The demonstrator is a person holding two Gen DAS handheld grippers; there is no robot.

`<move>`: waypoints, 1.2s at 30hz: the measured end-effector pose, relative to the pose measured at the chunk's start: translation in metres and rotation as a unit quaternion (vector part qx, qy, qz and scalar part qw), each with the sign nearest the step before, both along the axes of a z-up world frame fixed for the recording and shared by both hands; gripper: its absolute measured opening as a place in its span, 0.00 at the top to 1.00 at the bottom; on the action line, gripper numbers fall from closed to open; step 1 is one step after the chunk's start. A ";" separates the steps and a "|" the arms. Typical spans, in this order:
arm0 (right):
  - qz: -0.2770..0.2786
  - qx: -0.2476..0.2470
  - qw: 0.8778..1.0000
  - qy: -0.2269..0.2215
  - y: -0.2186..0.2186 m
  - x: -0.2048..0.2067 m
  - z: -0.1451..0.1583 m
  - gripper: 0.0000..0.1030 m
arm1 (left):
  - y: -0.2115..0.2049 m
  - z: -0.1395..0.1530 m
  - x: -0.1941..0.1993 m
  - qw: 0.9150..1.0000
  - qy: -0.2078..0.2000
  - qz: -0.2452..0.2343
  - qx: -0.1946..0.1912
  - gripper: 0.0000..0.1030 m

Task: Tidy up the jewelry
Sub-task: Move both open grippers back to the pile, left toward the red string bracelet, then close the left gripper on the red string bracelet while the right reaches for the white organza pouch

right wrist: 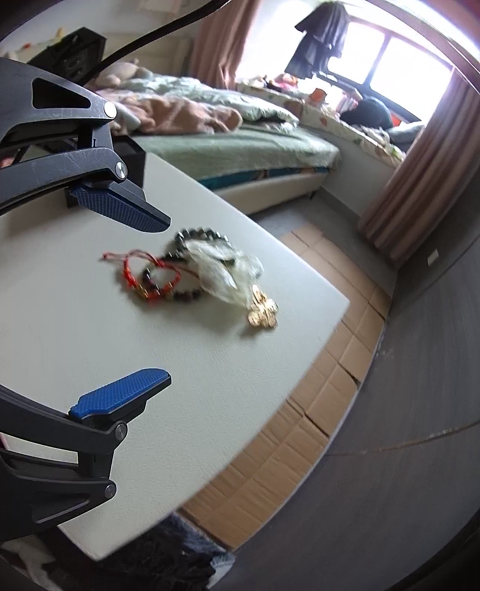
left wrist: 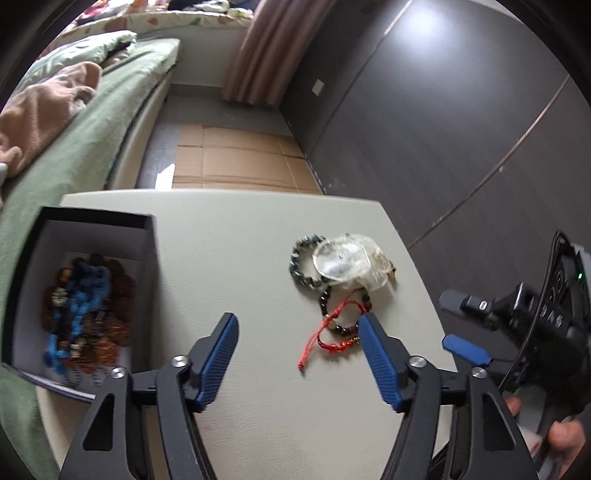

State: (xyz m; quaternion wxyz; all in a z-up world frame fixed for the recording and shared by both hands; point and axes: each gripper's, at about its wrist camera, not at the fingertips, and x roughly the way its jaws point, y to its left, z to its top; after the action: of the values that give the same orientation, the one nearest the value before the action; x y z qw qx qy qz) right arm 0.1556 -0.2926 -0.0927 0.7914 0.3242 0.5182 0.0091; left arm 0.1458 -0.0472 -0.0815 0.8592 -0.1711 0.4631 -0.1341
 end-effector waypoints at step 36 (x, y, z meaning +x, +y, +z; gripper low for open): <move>0.024 0.040 0.999 -0.013 0.007 0.048 -0.014 0.34 | 0.000 0.006 0.028 0.999 -0.035 -0.001 0.013 0.99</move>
State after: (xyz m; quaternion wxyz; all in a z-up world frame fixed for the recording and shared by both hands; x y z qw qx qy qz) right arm 0.2033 -0.2858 -0.1065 0.7840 0.3424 0.5151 0.0528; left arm 0.1741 -0.0477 -0.0756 0.8769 -0.1551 0.4344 -0.1349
